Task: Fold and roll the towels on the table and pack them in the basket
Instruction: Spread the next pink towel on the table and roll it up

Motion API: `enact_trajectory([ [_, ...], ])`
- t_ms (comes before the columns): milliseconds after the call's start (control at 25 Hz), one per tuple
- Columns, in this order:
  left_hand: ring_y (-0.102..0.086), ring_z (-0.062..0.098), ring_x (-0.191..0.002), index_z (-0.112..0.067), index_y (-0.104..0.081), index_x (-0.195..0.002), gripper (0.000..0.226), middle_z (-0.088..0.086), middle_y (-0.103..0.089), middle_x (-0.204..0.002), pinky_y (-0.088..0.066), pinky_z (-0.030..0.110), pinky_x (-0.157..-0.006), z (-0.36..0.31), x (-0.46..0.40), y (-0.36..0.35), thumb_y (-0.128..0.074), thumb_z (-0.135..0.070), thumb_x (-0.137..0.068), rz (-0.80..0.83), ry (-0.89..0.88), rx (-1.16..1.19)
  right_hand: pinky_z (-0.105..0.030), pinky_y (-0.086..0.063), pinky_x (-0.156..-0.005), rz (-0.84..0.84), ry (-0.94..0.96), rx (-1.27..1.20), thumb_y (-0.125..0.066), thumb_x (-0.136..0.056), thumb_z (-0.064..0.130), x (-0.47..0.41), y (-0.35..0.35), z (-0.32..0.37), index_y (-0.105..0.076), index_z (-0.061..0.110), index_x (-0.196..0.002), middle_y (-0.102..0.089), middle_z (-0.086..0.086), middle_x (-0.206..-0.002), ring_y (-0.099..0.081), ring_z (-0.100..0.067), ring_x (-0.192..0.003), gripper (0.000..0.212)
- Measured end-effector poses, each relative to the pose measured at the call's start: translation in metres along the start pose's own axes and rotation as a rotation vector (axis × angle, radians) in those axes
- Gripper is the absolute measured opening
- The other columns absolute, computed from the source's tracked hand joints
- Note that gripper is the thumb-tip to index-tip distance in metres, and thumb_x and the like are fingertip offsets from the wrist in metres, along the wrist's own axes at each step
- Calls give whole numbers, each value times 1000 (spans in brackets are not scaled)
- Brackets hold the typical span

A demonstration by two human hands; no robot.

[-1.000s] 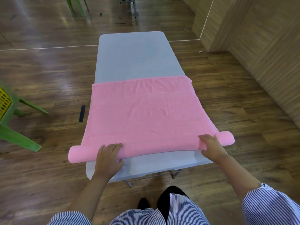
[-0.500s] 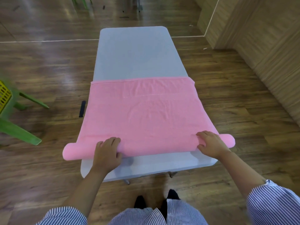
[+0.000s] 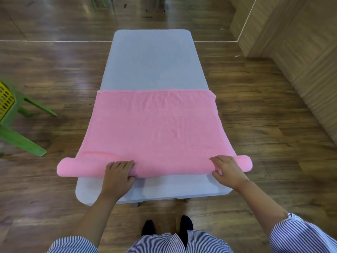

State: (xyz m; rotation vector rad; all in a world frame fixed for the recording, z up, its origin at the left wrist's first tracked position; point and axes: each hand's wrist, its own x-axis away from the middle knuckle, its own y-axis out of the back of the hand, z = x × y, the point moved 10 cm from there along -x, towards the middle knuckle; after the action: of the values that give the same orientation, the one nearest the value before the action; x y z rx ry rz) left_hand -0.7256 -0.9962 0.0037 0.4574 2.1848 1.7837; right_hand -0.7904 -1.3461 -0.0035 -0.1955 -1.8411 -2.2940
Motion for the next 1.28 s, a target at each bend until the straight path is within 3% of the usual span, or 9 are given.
enact_trajectory([
  [200,-65,22,-92,-12,-71,-103,50,1,-70,-100,-45,42,-88,1,-3,14,-44,-36,-68,-69,-50,62,-33,-30,-102,71,-14,-34,-22,-70,48,-7,2,-2,-51,18,-130,-58,-1,-120,-51,-21,-113,73],
  [360,-59,22,-104,-14,-65,-110,50,2,-66,-111,-41,50,-95,16,-6,14,-50,-42,-72,-40,-4,15,-47,-34,-102,-156,-17,-34,-50,-76,30,-7,19,-4,-56,12,-119,-57,-6,-115,-54,-28,-107,47],
  [440,-61,23,-104,-17,-65,-113,53,1,-66,-111,-40,54,-97,17,-6,4,-55,-42,-67,23,3,-18,-49,-21,-111,-118,-100,-52,-51,-81,30,-3,12,-11,-55,13,-121,-57,-3,-119,-51,-25,-113,44],
  [560,-65,26,-92,-17,-67,-108,48,0,-69,-102,-44,54,-89,15,-7,1,-59,-31,-63,46,19,-24,-46,-9,-116,39,-116,-22,-43,-74,38,-1,-5,-11,-47,16,-133,-51,1,-131,-41,-19,-126,63],
  [800,-64,22,-64,-18,-72,-93,46,-6,-69,-75,-44,37,-66,11,-3,11,-43,-39,-64,46,-51,-16,-35,-28,-103,102,-158,-45,-35,-72,41,0,2,-8,-52,21,-129,-59,4,-121,-52,-18,-111,62],
  [920,-64,22,-79,-17,-67,-100,47,-4,-67,-92,-45,39,-69,16,-5,21,-48,-42,-65,-9,-75,-2,-43,-26,-108,90,-170,-18,-41,-77,39,0,2,-10,-49,20,-129,-53,1,-124,-48,-20,-115,56],
  [1000,-61,24,-89,-16,-64,-100,46,0,-64,-102,-44,43,-73,29,-4,30,-52,-47,-67,-51,-27,-36,-47,-27,-107,-33,-190,-9,-52,-80,33,1,13,-13,-50,15,-125,-50,-2,-124,-47,-24,-114,48],
  [1120,-61,28,-96,-18,-63,-105,50,3,-63,-109,-44,51,-83,55,4,24,-57,-54,-72,-3,76,-73,-49,-31,-102,-146,-209,-30,-46,-80,34,10,18,-13,-57,9,-116,-58,-8,-115,-52,-30,-109,45],
  [1280,-62,30,-101,-19,-62,-117,65,4,-64,-113,-41,62,-92,64,9,8,-79,-27,-54,123,60,-84,-48,-18,-112,22,-177,-33,-51,-77,30,15,-4,-17,-47,9,-132,-52,-7,-130,-43,-26,-124,59],
])
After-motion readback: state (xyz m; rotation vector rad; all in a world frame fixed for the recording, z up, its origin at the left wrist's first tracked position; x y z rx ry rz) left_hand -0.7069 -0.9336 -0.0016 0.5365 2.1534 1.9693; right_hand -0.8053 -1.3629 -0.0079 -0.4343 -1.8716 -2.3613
